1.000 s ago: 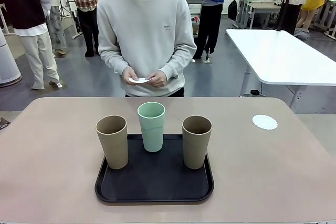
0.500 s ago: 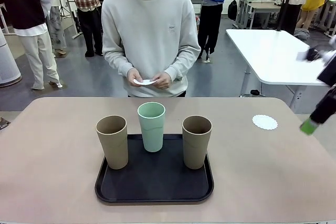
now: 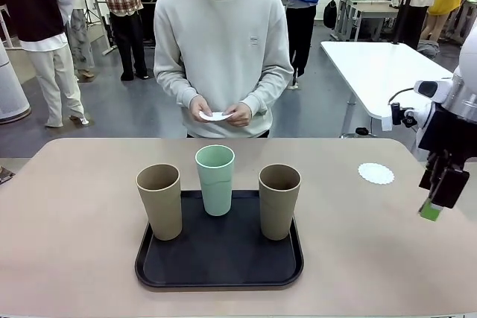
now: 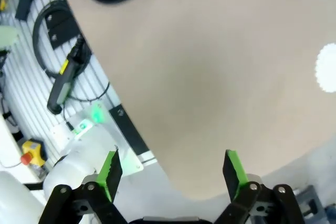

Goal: Place coasters on the table and set cups on them.
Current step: Pick up one Reusable plastic cup and place it on a coaster set by the human.

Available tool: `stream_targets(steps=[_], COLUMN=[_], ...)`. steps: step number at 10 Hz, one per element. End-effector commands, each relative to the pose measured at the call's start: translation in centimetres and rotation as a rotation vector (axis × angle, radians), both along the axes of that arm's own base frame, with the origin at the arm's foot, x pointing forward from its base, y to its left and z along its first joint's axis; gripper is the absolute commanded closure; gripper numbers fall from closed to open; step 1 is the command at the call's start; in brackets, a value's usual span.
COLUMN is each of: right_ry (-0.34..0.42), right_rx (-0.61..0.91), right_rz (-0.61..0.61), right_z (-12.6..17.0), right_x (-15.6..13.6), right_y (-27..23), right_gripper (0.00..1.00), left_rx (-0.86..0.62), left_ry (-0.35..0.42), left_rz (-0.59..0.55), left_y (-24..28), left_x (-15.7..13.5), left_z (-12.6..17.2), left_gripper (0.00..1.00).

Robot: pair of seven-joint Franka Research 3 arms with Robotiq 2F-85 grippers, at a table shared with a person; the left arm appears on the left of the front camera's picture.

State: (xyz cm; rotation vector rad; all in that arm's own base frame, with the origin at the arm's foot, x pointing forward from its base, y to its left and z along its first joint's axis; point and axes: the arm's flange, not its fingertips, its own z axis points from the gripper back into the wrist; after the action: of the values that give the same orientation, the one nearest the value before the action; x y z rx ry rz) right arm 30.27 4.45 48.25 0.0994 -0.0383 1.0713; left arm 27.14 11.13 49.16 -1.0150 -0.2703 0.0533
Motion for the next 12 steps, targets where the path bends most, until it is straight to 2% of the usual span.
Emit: stream_targets(steps=[1,6,7,8,10,12], right_ry=[0.039,0.031,-0.163,-0.223,-0.275,-0.265], right_rx=[-0.028,-0.006,0.299,0.426,0.58,0.69], right_rz=[0.013,0.011,0.254,0.3,0.343,0.374], right_z=[-0.2,-0.2,-1.9,-4.5,-9.6,-12.2], right_x=[-0.6,-0.4,0.9,2.3,4.7,5.7], right_y=[0.4,0.1,0.8,1.1,1.4,1.7], right_gripper=[0.0,0.0,0.0,0.0,0.0,0.0], left_rx=[-0.007,-0.007,-0.007,-0.007,-0.007,-0.007], left_ry=[-0.01,-0.01,-0.01,-0.01,-0.01,-0.01], left_rz=[-0.011,-0.011,-0.011,-0.011,-0.011,-0.011], left_y=[-0.1,-0.1,-0.1,-0.1,-0.1,-0.1], left_x=[0.0,0.0,0.0,0.0,0.0,0.0], left_z=[0.0,0.0,0.0,0.0,0.0,0.0], left_gripper=[0.0,0.0,0.0,0.0,0.0,0.0])
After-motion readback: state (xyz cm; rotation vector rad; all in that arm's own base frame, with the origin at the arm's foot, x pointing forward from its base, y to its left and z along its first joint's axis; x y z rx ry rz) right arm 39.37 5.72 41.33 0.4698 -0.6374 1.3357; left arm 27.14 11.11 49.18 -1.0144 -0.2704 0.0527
